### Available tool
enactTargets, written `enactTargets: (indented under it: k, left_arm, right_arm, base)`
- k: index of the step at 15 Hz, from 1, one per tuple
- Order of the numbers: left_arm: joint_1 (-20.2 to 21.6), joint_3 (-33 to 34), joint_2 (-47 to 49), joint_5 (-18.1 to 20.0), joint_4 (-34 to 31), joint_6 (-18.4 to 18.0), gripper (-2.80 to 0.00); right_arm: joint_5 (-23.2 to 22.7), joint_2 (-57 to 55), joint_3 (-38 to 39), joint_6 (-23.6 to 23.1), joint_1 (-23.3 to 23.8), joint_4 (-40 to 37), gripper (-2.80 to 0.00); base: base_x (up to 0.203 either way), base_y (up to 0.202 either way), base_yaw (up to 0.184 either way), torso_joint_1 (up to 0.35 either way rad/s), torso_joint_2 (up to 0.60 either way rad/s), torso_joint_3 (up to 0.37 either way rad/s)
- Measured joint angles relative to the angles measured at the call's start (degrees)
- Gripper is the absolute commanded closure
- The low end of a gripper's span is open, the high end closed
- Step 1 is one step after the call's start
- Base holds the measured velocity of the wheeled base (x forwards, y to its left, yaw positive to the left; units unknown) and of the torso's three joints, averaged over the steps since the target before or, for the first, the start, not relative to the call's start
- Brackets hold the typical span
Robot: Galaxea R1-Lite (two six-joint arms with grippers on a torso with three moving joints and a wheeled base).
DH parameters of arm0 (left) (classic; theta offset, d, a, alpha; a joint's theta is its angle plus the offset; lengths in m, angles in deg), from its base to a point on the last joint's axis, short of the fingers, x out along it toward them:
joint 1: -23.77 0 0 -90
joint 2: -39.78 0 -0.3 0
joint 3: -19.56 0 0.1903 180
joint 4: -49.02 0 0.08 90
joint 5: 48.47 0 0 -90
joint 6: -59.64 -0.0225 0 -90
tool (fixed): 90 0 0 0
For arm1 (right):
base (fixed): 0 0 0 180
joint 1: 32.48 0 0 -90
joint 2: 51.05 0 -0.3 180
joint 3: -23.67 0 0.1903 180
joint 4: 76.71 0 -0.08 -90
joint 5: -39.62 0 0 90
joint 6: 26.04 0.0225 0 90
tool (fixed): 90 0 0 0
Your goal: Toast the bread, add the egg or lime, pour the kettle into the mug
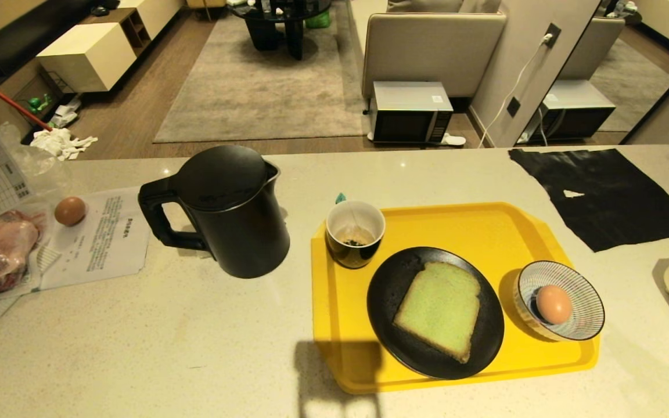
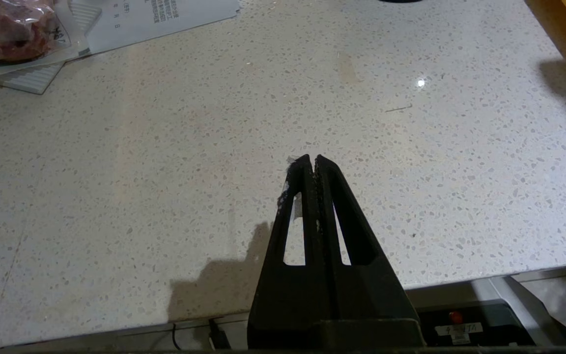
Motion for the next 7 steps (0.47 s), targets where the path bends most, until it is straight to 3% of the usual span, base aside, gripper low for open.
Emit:
enactTargets:
  k: [7]
  left_arm:
    - [0.00,0.00,0.02,0.06,0.02,-0.05,0.00]
  right_arm:
    - [0.89,0.00,0.00,0.28,-0.02,0.02,0.00]
  base:
    - [0.000,0.000,0.000,0.000,0.00,0.000]
